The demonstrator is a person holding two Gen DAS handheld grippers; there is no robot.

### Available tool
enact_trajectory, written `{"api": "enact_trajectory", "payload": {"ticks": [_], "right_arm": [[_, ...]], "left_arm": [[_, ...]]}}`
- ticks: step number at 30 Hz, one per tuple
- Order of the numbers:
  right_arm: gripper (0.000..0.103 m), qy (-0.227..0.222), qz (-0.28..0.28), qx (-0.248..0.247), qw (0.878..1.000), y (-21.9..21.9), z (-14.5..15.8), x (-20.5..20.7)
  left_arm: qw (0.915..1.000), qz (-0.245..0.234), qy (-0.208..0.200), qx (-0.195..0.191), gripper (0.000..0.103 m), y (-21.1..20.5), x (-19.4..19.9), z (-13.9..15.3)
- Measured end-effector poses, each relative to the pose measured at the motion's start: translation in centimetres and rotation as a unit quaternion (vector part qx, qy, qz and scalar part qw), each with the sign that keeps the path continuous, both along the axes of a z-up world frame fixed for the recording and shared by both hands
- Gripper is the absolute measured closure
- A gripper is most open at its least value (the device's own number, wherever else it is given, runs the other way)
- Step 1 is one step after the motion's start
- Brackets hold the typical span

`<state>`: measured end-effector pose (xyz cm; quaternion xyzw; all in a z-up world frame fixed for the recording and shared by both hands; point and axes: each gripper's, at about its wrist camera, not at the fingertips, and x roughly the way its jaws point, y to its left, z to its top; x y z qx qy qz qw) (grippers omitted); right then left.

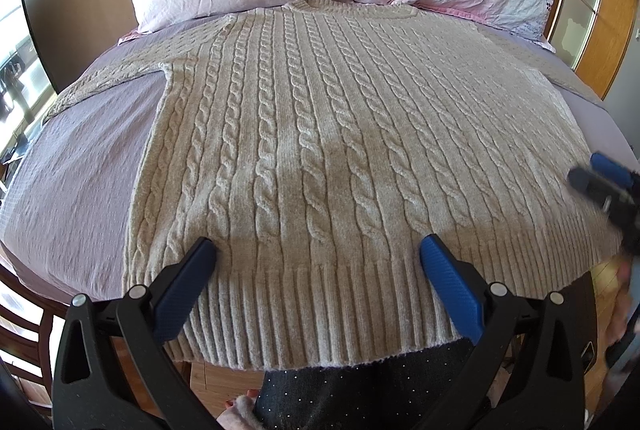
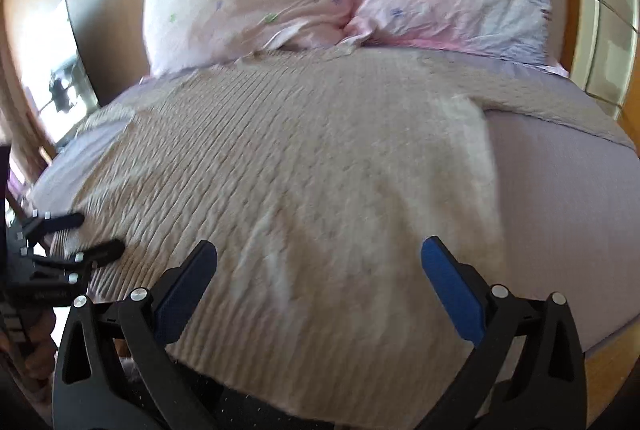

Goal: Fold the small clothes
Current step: 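Grasp one sleeve cuff with the right gripper and fold it across the body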

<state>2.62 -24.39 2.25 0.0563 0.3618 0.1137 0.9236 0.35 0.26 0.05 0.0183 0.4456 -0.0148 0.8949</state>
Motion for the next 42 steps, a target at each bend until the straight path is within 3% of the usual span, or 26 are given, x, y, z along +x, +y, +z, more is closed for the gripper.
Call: {"api": "enact_trajectory", "payload": {"ticks": [3,6,8,9,10,14,17,21,22,23,25,26,29,31,34,36,39,42], "right_arm": [[0.001,-0.033,-0.100,0.053,0.993,-8.8,2.4,2.6],[0.002,-0.025,-0.208,0.110,0.972,-18.4,3.0,6.3],[0.023,-0.007,-0.269,0.139,0.953,-24.1,2.5,8.6],[0.024,0.004,-0.296,0.151,0.943,-26.4,2.0,9.5],[0.032,0.017,-0.325,0.167,0.931,-29.0,1.4,10.6],[0.052,0.056,-0.393,0.219,0.891,-34.4,-1.3,13.0],[0.055,0.084,-0.421,0.243,0.870,-36.5,-3.3,14.3],[0.061,0.069,-0.448,0.257,0.853,-37.8,-4.2,15.3],[0.067,0.061,-0.452,0.261,0.851,-38.0,-4.5,15.6],[0.091,0.061,-0.453,0.258,0.851,-38.4,-4.6,15.8],[0.094,0.065,-0.453,0.252,0.853,-38.5,-4.7,16.2],[0.095,0.048,-0.442,0.246,0.861,-37.8,-3.7,16.2],[0.095,-0.032,-0.354,0.210,0.911,-32.4,1.8,17.1],[0.095,-0.065,-0.281,0.208,0.935,-27.7,5.3,18.2],[0.095,-0.107,-0.130,0.204,0.964,-16.9,10.5,20.3],[0.095,-0.112,-0.042,0.214,0.969,-10.2,12.1,21.7],[0.095,-0.075,0.076,0.233,0.967,-0.3,11.5,23.6],[0.094,0.021,0.180,0.162,0.970,10.5,7.4,25.0]], "left_arm": [[0.9998,-0.011,-0.003,-0.018,0.002,0.4,0.5,0.3],[0.9976,-0.015,-0.022,-0.064,0.002,2.1,1.6,1.4],[0.9948,-0.002,-0.054,-0.087,0.002,3.6,2.5,2.6],[0.9935,0.012,-0.068,-0.091,0.002,4.5,3.1,3.1],[0.9927,0.025,-0.076,-0.091,0.002,5.1,3.8,3.6],[0.9880,0.063,-0.102,-0.097,0.002,7.9,6.2,4.8],[0.9879,0.086,-0.102,-0.079,0.002,9.7,7.8,5.2],[0.9862,0.125,-0.090,-0.061,0.002,12.8,9.6,5.0],[0.9850,0.135,-0.087,-0.063,0.002,13.8,10.1,5.0],[0.9841,0.142,-0.084,-0.066,0.002,14.8,10.5,5.0],[0.9818,0.160,-0.080,-0.065,0.002,16.6,11.1,5.1],[0.9804,0.169,-0.081,-0.061,0.002,17.4,11.1,5.1],[0.9743,0.201,-0.086,-0.056,0.002,20.3,11.4,5.5],[0.9690,0.223,-0.086,-0.061,0.002,22.2,11.8,5.5],[0.9608,0.243,-0.091,-0.097,0.002,24.8,12.7,5.4],[0.9561,0.247,-0.093,-0.128,0.002,26.1,13.2,5.3],[0.9456,0.280,-0.078,-0.147,0.002,27.9,14.4,4.8],[0.9402,0.299,-0.075,-0.145,0.002,29.1,15.1,4.4]]}}
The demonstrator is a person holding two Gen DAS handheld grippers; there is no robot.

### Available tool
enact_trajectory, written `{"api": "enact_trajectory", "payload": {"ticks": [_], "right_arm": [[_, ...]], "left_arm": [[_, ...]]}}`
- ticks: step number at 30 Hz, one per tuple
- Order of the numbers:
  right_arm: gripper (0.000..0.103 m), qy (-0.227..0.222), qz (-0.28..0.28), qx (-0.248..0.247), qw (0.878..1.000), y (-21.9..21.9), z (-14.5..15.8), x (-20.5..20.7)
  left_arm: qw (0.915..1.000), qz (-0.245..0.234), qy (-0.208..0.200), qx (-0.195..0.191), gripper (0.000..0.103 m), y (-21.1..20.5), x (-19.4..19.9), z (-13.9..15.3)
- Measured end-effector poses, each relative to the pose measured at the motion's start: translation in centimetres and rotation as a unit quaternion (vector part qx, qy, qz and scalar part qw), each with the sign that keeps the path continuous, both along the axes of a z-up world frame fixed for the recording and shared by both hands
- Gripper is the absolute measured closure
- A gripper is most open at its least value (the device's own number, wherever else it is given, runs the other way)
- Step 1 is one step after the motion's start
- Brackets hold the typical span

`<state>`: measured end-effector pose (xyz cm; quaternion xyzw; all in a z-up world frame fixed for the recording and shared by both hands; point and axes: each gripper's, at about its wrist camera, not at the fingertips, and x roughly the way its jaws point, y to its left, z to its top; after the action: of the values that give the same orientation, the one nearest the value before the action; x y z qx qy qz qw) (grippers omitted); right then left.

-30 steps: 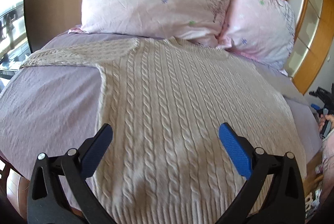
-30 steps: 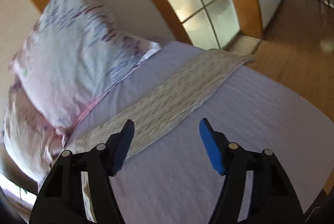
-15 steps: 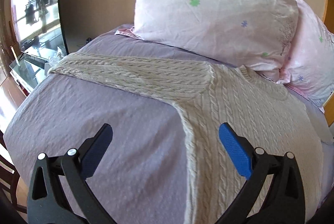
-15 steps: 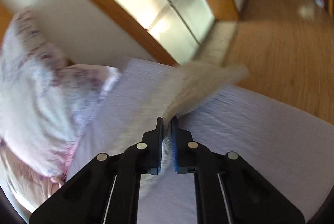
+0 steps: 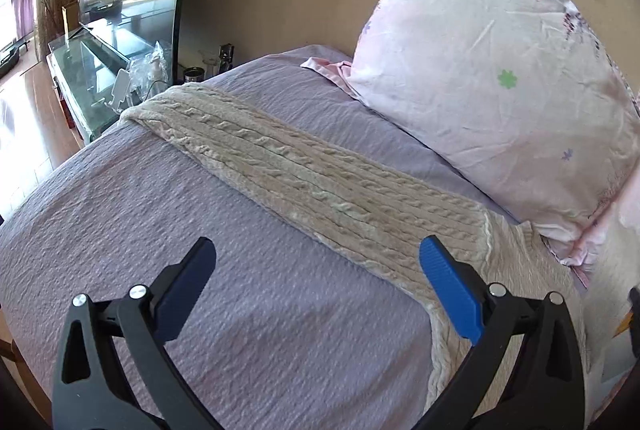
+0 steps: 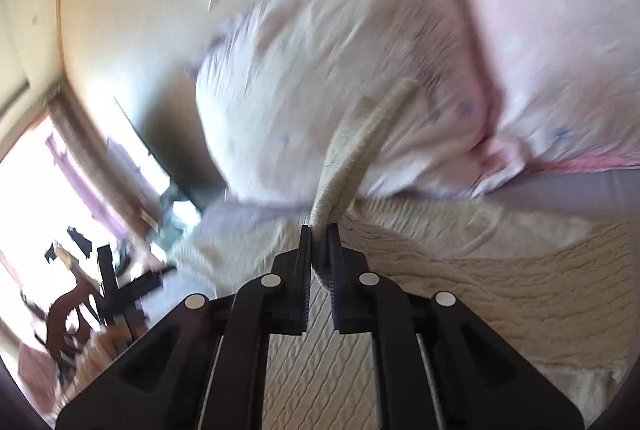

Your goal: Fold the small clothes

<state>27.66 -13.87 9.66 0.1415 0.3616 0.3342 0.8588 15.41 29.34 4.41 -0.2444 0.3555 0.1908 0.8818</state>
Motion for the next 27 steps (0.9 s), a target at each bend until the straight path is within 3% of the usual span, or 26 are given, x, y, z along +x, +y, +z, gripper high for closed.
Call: {"api": "enact_trajectory", "payload": {"ticks": [3,4,5,7,9,13,16,18,20,24,27], "right_arm": [[0.086,0.066,0.037,-0.029,0.997,2.9,-2.8,-0.3],[0.070,0.063,0.030,-0.028,0.997,2.5,-2.8,-0.6],[0.043,0.053,0.019,-0.025,0.998,1.6,-2.5,-1.0],[0.019,0.028,-0.010,-0.013,0.999,-1.0,-1.6,-1.2],[0.019,0.013,-0.024,-0.010,1.000,-3.4,-1.0,-1.3],[0.014,0.007,-0.047,-0.021,0.999,-5.4,-1.3,-2.6],[0.014,0.020,-0.056,-0.019,0.998,-6.4,-2.6,-2.7],[0.014,0.025,-0.059,-0.014,0.998,-6.7,-3.0,-2.5],[0.014,0.029,-0.063,-0.006,0.998,-7.1,-3.3,-2.5],[0.014,0.036,-0.069,0.001,0.997,-7.9,-3.5,-2.8],[0.014,0.033,-0.080,0.009,0.996,-9.0,-3.2,-3.4]], "left_arm": [[0.9995,0.017,0.012,-0.022,0.002,1.8,1.0,-1.0],[0.9991,0.023,0.015,-0.033,0.002,2.4,1.2,-1.3],[0.9980,0.033,0.018,-0.050,0.005,3.2,1.5,-1.7],[0.9950,0.052,0.020,-0.083,0.011,5.0,1.9,-2.6],[0.9941,0.069,0.010,-0.083,0.014,6.6,2.4,-2.4],[0.9877,0.101,-0.005,-0.119,0.026,10.6,3.2,-2.6],[0.9832,0.121,-0.012,-0.136,0.043,13.3,3.6,-2.7],[0.9810,0.137,-0.005,-0.138,0.065,14.7,4.0,-2.9],[0.9830,0.137,0.019,-0.121,0.088,15.5,4.8,-2.7],[0.9928,0.110,0.008,-0.046,0.095,12.6,5.9,1.1],[0.9988,0.010,-0.019,0.045,0.096,4.4,7.9,6.9]]}}
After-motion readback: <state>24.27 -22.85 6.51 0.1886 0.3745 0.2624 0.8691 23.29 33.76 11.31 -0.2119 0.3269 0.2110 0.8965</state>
